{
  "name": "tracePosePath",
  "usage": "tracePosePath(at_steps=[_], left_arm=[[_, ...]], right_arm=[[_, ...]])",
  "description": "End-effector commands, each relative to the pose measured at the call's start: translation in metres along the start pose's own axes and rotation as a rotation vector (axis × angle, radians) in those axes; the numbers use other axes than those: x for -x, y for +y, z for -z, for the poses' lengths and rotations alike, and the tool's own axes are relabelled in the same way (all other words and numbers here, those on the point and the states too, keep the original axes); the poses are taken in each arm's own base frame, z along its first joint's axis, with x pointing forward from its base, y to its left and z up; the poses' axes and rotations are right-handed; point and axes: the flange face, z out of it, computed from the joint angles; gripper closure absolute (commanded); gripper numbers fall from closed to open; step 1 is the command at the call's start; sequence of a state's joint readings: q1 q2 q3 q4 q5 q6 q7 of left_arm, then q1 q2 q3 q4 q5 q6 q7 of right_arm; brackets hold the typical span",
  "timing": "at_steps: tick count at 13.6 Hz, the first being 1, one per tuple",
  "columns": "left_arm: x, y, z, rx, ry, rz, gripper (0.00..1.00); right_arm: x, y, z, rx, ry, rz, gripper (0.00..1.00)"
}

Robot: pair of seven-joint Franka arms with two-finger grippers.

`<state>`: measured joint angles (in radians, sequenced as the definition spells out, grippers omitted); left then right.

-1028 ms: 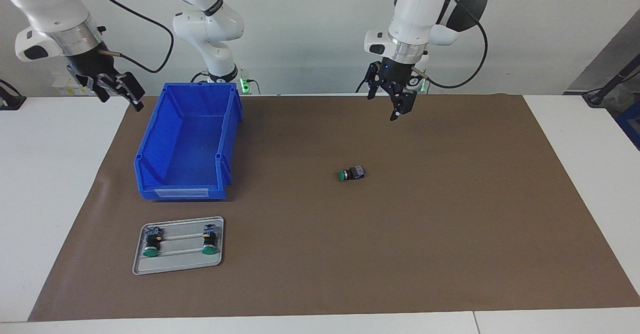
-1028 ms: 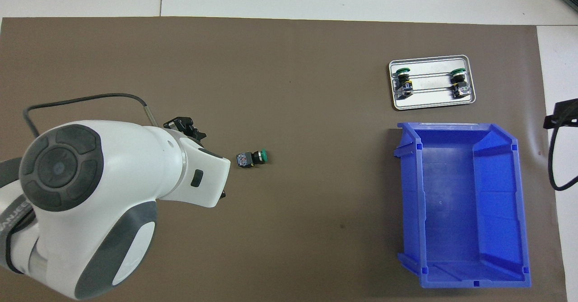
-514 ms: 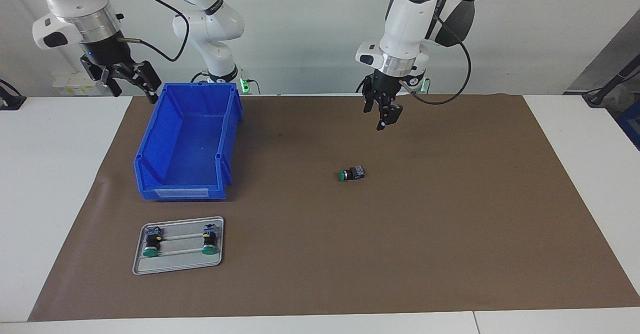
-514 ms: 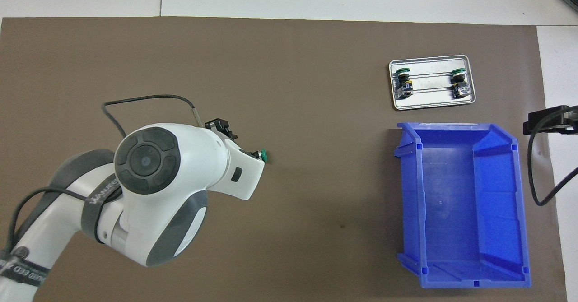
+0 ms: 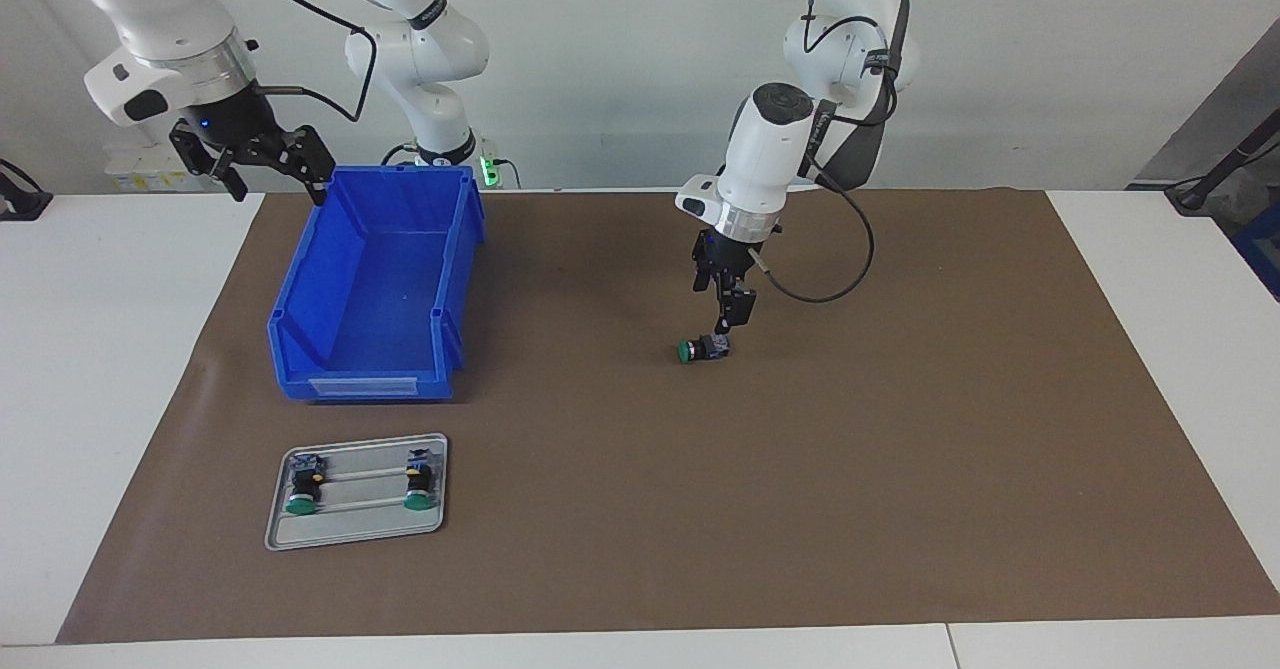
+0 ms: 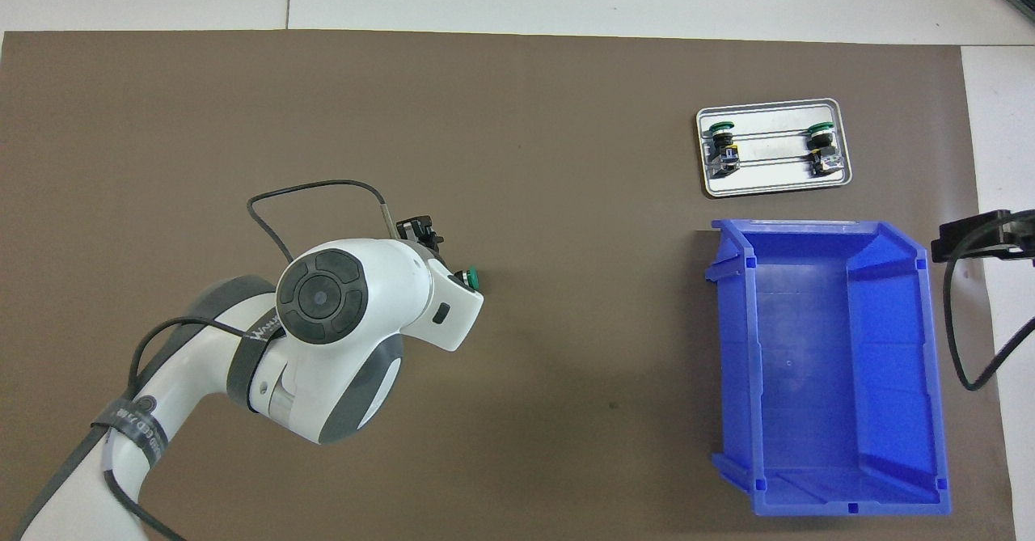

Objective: Place and press button with both arms
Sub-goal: 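Lower the left gripper over the push button on the table, then grasp the push button with the left gripper and lift it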

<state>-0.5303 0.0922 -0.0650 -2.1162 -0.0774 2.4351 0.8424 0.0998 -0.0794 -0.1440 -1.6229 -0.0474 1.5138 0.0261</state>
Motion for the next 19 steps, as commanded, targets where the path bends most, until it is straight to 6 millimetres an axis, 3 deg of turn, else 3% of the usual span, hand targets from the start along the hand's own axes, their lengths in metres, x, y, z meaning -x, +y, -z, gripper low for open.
tracePosePath(at_steps=[1, 3, 7, 12, 19], left_arm=[[0.0, -0.001, -0.03, -0.006, 0.012, -0.004, 0.06], [0.001, -0.002, -0.038, -0.002, 0.007, 0.001, 0.1], [0.0, -0.002, -0.041, -0.011, 0.016, 0.023, 0.1], [-0.01, 0.015, -0.088, 0.017, -0.001, 0.069, 0.12], [-0.011, 0.02, -0.093, 0.026, -0.01, 0.082, 0.12]], right_arm=[[0.008, -0.001, 0.0, -0.022, -0.002, 0.007, 0.0], [0.008, 0.0, 0.0, -0.015, 0.0, 0.009, 0.0], [0.008, 0.004, -0.001, -0.017, 0.001, -0.002, 0.0], [0.008, 0.004, -0.002, -0.02, 0.001, -0.008, 0.0], [0.008, 0.004, 0.0, -0.025, 0.002, -0.046, 0.0]])
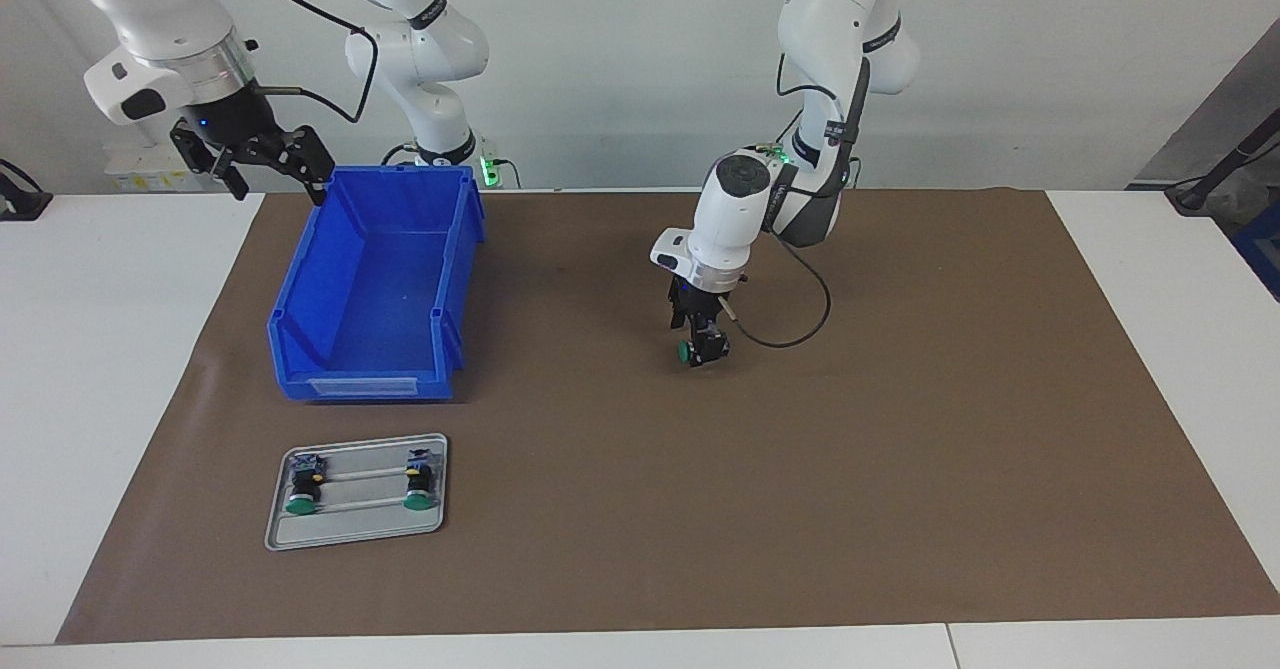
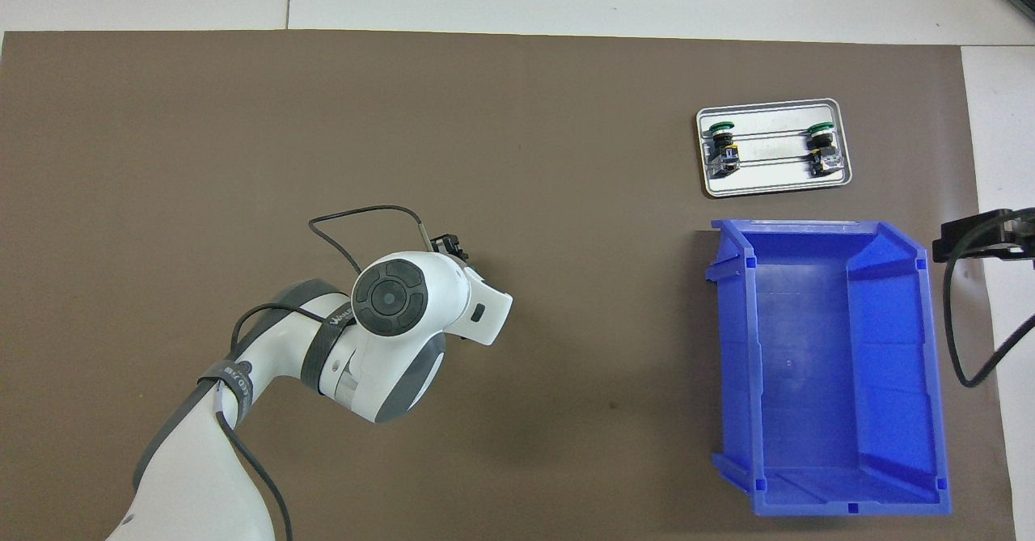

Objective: Place and press button with both arms
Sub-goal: 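Grasp the push button with the left gripper and lift it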

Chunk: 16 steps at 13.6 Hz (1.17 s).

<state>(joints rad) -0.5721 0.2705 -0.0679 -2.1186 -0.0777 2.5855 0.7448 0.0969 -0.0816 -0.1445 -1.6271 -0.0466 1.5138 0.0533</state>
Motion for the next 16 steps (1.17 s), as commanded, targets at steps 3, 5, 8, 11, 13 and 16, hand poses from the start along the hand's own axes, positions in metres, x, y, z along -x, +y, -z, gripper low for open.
tracePosePath(at_steps=[3, 5, 8, 11, 13, 16], left_arm=[[0.001, 0.004, -0.01, 0.006, -0.004, 0.017, 0.12], [0.001, 0.005, -0.013, 0.009, -0.007, 0.018, 0.13], [0.001, 0.005, -0.014, 0.008, -0.006, 0.018, 0.19], [0.001, 0.004, -0.017, 0.002, 0.001, 0.018, 0.22], [0.001, 0.004, -0.017, 0.002, 0.001, 0.018, 0.23], [0.001, 0.005, -0.019, 0.005, -0.003, 0.017, 0.27]], right_arm=[[0.002, -0.004, 0.003, -0.005, -0.001, 0.004, 0.0], [-0.002, -0.005, 0.003, -0.007, 0.01, 0.003, 0.0], [-0.001, -0.005, 0.003, -0.011, 0.01, 0.003, 0.0], [-0.004, -0.005, 0.004, -0.005, 0.04, 0.027, 0.0], [-0.002, -0.005, 0.005, -0.01, 0.038, 0.018, 0.0], [0.0, -0.005, 0.008, -0.023, 0.041, 0.022, 0.0]])
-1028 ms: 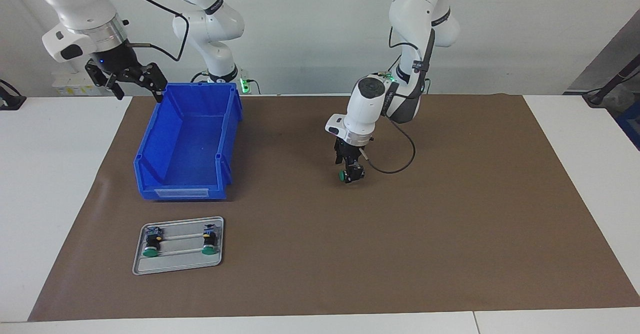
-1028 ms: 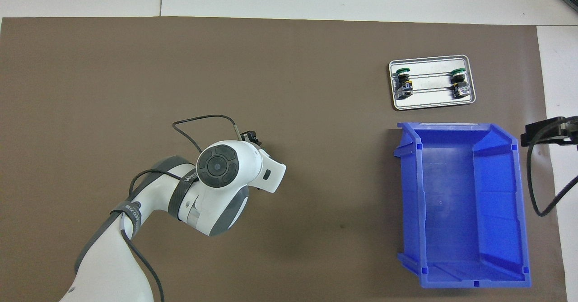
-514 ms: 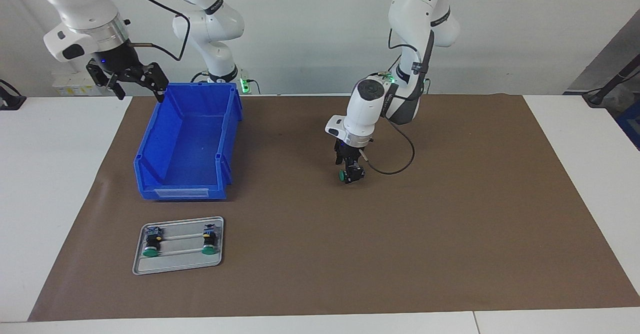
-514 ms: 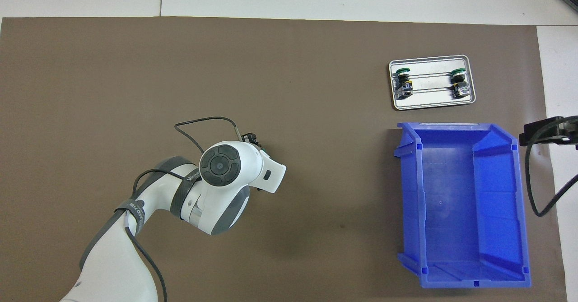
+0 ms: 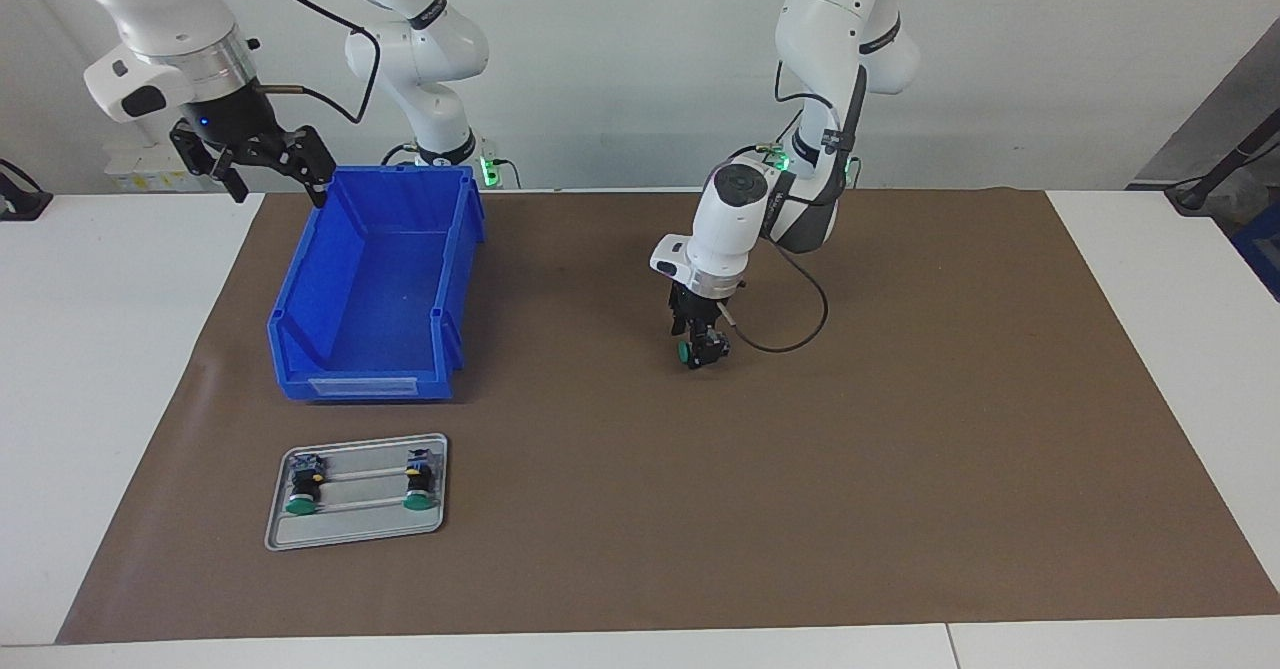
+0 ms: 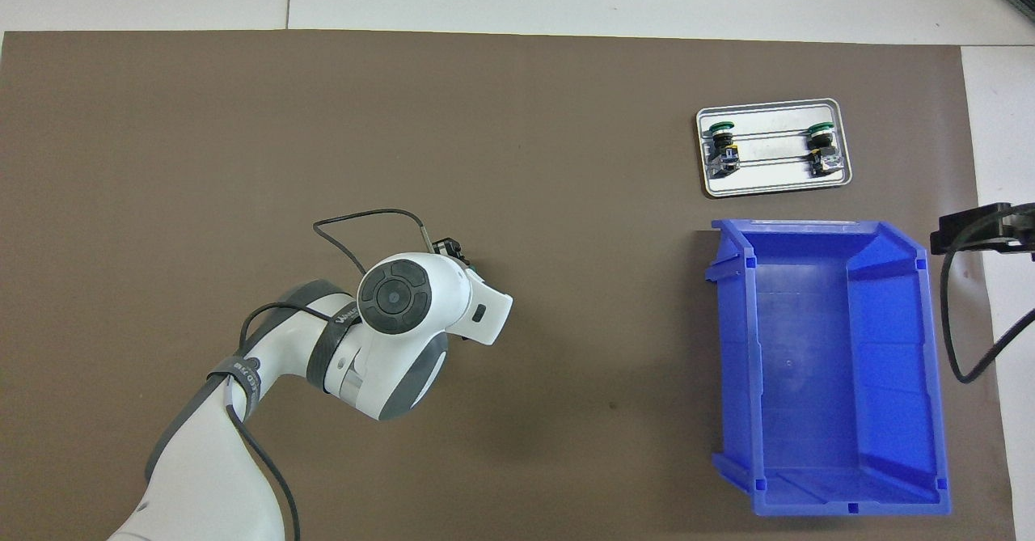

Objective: Place and press button with both arms
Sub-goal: 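Grasp the push button with the left gripper and lift it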

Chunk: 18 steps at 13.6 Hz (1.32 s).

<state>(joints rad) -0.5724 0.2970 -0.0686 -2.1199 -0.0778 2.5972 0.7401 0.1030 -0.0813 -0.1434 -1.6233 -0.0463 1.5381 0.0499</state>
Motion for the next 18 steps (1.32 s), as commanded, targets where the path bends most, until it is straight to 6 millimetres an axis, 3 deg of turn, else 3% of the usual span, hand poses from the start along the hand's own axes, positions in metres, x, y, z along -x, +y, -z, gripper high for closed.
tracePosePath(at_steps=[1, 3, 5, 9, 14, 18], left_arm=[[-0.001, 0.003, -0.006, -0.004, 0.007, 0.012, 0.28], [-0.001, 0.003, -0.006, -0.004, 0.007, 0.008, 0.36], [-0.002, 0.003, -0.006, -0.006, 0.007, 0.003, 0.51], [-0.002, -0.001, -0.004, -0.009, 0.009, 0.0, 0.71], [-0.005, -0.02, 0.007, -0.023, 0.023, 0.008, 0.73], [0.007, -0.057, 0.027, -0.023, 0.015, 0.049, 0.72]], right_arm=[[0.002, -0.002, 0.004, -0.022, 0.014, 0.012, 0.0], [0.002, -0.002, 0.004, -0.022, 0.014, 0.013, 0.0], [0.002, -0.001, 0.004, -0.022, 0.012, 0.01, 0.0], [0.002, -0.002, 0.004, -0.022, 0.012, 0.011, 0.0], [0.002, -0.002, 0.004, -0.022, 0.012, 0.011, 0.0], [0.002, -0.002, 0.004, -0.022, 0.014, 0.011, 0.0]])
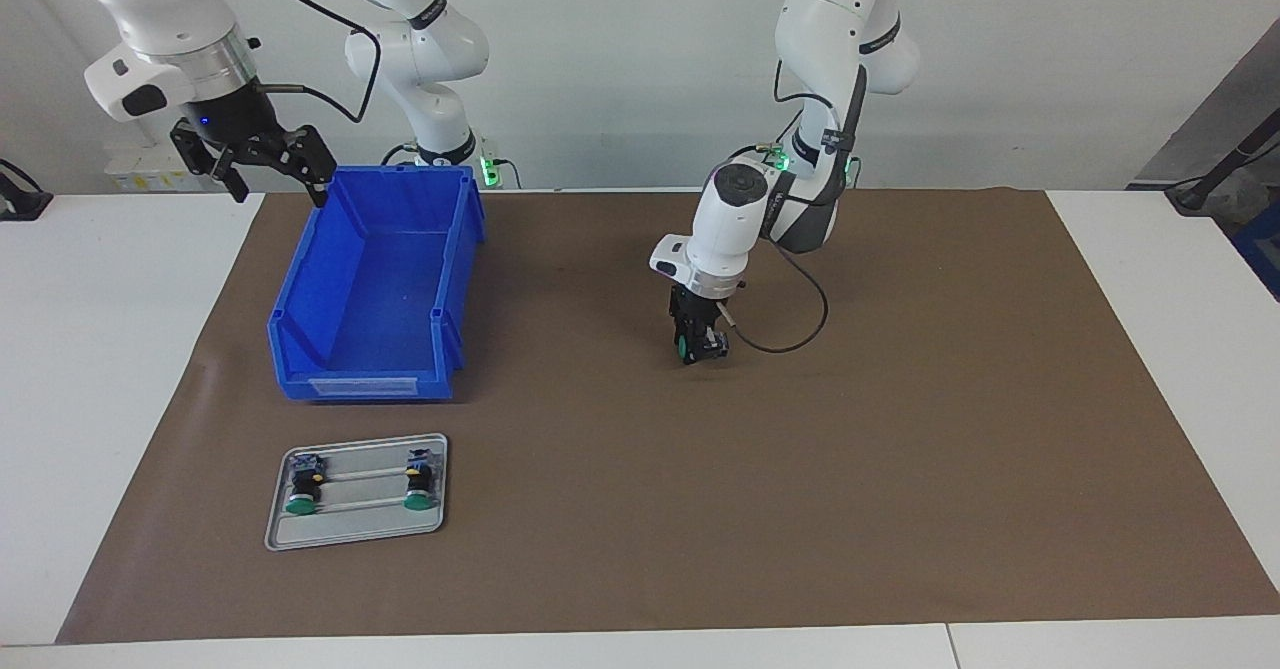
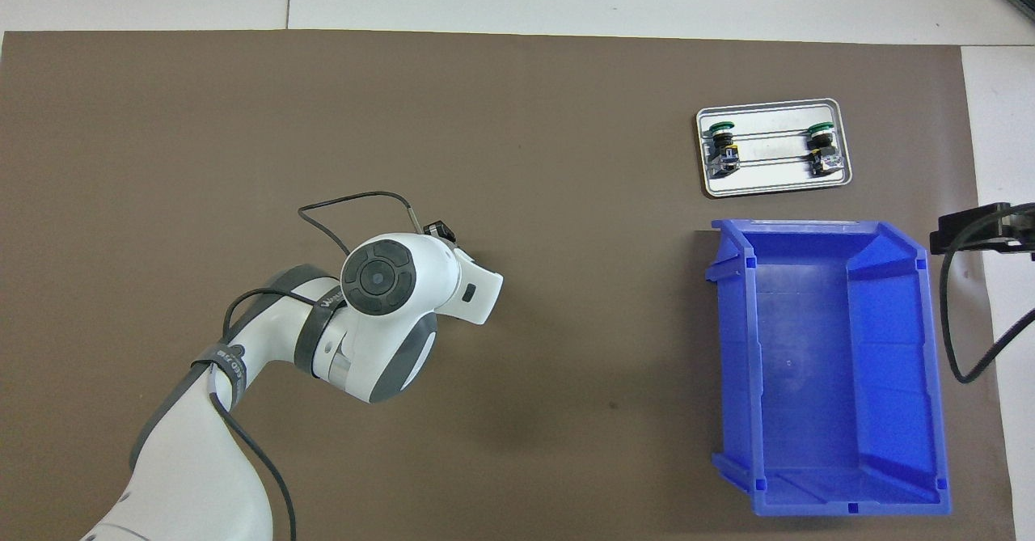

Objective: Place and press button with both arms
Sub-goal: 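Grasp the push button with the left gripper and lift it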

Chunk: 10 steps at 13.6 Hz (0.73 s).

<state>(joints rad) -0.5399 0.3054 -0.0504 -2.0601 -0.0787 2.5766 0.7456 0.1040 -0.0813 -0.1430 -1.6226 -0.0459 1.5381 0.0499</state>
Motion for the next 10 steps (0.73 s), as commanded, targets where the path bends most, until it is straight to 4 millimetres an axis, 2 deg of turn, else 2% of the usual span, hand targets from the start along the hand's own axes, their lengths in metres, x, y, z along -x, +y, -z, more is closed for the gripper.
tracePosePath(at_steps=[1, 4, 6, 9, 10], left_arm=[[0.007, -0.03, 0.013, 0.003, 0.0, 0.02, 0.7], [0.023, -0.051, 0.024, 0.025, 0.053, 0.124, 0.72], [0.03, -0.063, 0.044, 0.061, 0.157, 0.169, 0.71], [0.058, -0.085, 0.071, 0.144, 0.31, 0.195, 0.64], [0.075, -0.095, 0.075, 0.173, 0.347, 0.195, 0.62]], right_arm=[[0.002, -0.001, 0.004, -0.021, 0.013, 0.009, 0.0], [0.002, -0.001, 0.003, -0.021, 0.011, 0.009, 0.0], [0.002, -0.001, 0.003, -0.021, 0.011, 0.01, 0.0], [0.002, -0.001, 0.004, -0.021, 0.013, 0.009, 0.0], [0.002, -0.001, 0.003, -0.021, 0.011, 0.01, 0.0]])
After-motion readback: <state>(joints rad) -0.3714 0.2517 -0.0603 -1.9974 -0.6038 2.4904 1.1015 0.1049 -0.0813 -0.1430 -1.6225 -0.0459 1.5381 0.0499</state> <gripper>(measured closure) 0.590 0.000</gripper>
